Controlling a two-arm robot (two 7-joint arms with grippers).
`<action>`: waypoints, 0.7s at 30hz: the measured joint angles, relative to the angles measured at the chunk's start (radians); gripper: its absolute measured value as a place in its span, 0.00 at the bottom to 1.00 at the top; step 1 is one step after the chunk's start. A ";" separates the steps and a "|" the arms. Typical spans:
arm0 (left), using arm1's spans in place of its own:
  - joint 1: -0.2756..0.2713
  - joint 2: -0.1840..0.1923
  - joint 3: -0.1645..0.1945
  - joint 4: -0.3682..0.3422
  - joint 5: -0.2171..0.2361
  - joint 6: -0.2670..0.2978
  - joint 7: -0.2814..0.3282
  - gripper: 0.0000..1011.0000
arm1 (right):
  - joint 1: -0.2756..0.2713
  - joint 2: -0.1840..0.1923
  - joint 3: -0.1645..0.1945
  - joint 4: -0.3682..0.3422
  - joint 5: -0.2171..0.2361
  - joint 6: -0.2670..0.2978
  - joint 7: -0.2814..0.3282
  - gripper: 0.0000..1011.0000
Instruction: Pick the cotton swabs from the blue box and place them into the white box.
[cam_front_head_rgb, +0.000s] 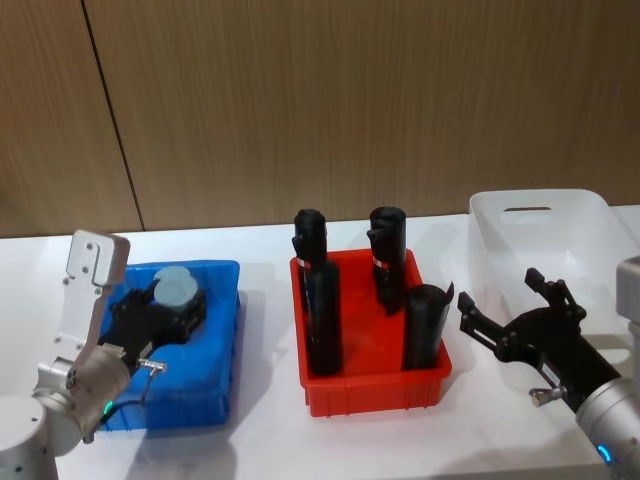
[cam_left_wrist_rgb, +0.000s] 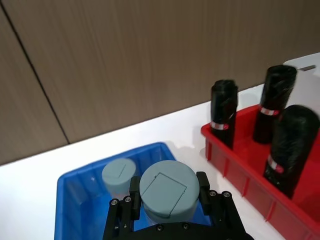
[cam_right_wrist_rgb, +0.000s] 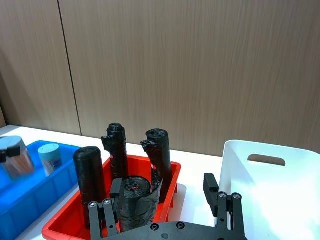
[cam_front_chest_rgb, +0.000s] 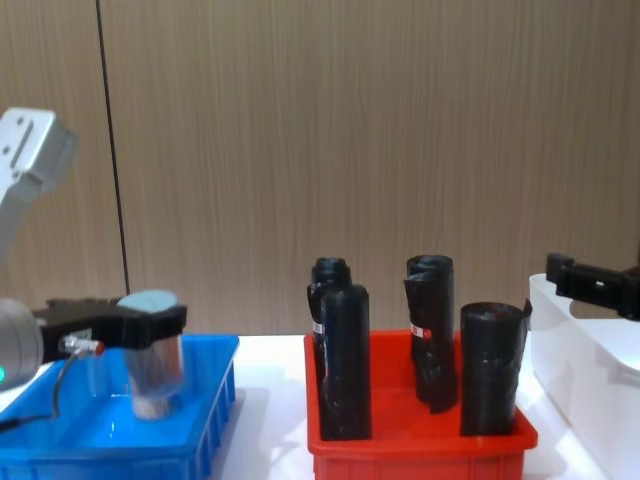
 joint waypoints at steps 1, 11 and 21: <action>0.000 0.001 0.000 -0.005 0.003 -0.004 -0.007 0.66 | 0.000 0.000 0.000 0.000 0.000 0.000 0.000 0.99; -0.003 0.019 -0.007 -0.061 0.022 -0.038 -0.135 0.66 | 0.000 0.000 0.000 0.000 0.000 0.000 0.000 0.99; -0.019 0.028 -0.010 -0.085 0.005 -0.067 -0.290 0.66 | 0.000 0.000 0.000 0.000 0.000 0.000 0.000 0.99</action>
